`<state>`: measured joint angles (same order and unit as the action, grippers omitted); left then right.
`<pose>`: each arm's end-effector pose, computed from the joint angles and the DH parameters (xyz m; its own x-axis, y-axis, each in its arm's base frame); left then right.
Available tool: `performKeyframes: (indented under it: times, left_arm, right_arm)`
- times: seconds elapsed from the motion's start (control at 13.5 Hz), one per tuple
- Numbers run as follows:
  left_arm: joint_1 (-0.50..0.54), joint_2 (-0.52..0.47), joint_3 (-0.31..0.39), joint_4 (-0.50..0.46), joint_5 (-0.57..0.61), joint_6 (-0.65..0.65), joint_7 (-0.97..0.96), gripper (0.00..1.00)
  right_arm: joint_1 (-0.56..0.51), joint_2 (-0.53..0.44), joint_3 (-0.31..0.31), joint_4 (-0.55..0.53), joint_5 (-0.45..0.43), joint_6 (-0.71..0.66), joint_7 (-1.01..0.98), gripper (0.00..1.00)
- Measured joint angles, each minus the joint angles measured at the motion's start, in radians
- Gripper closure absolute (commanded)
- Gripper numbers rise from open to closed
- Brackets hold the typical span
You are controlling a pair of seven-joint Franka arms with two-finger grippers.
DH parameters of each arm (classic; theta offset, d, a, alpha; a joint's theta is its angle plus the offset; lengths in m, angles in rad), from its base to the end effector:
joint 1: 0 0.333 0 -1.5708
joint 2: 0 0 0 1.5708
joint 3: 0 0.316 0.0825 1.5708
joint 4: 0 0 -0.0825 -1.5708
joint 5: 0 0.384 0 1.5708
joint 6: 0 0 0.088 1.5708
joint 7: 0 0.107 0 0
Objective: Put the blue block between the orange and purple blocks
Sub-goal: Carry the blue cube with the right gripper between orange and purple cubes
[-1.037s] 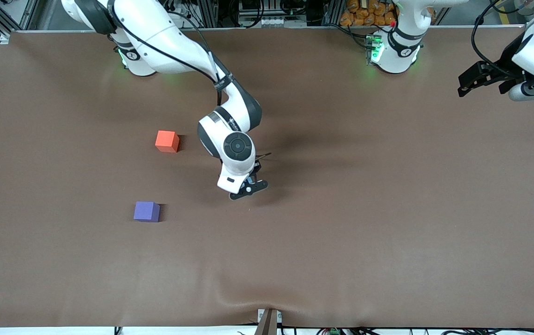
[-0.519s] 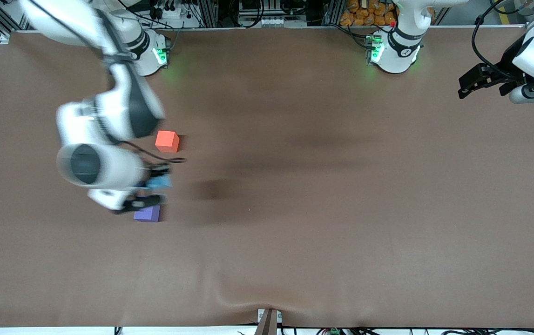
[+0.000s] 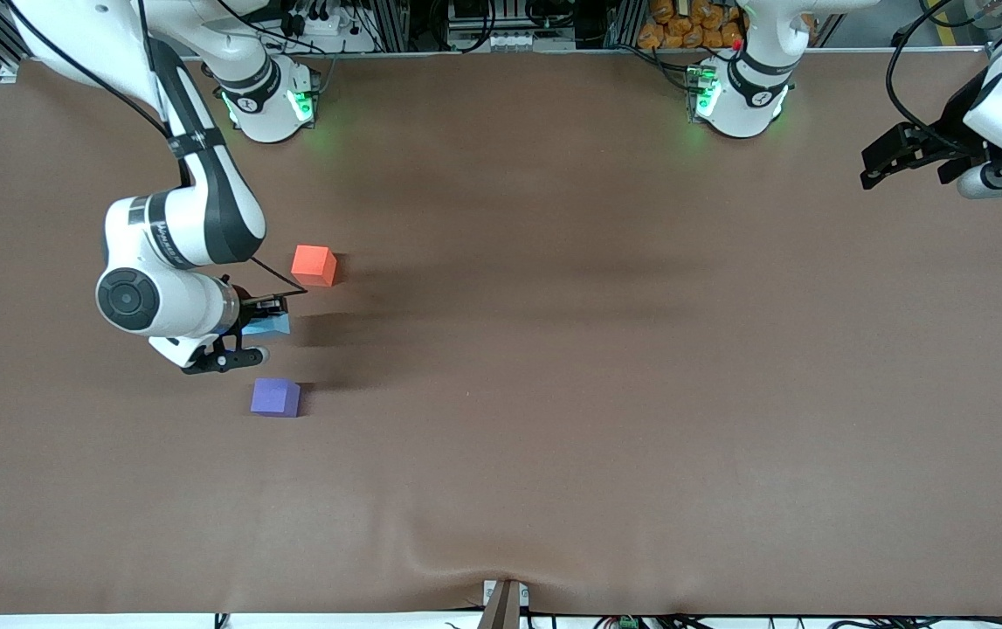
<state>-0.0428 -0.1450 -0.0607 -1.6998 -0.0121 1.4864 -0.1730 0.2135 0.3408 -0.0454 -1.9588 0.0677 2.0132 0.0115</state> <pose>0.4961 -0.0552 0.6333 0.9952 0.0699 -0.0682 0.0695 -0.9975 -0.0085 0.5701 0.1015 0.2818 0.9518 0.1187 -0.2828 0.1143 -0.9929 -0.0321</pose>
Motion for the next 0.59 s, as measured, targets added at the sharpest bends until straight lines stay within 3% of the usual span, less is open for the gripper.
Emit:
performKeyframes:
  times: [0.59]
  left_arm:
    - [-0.001,0.005,-0.001,0.004,0.0,0.007,0.0,0.0]
  right_arm:
    - [-0.009,-0.001,0.012,-0.186,0.057,0.276,0.007,1.0]
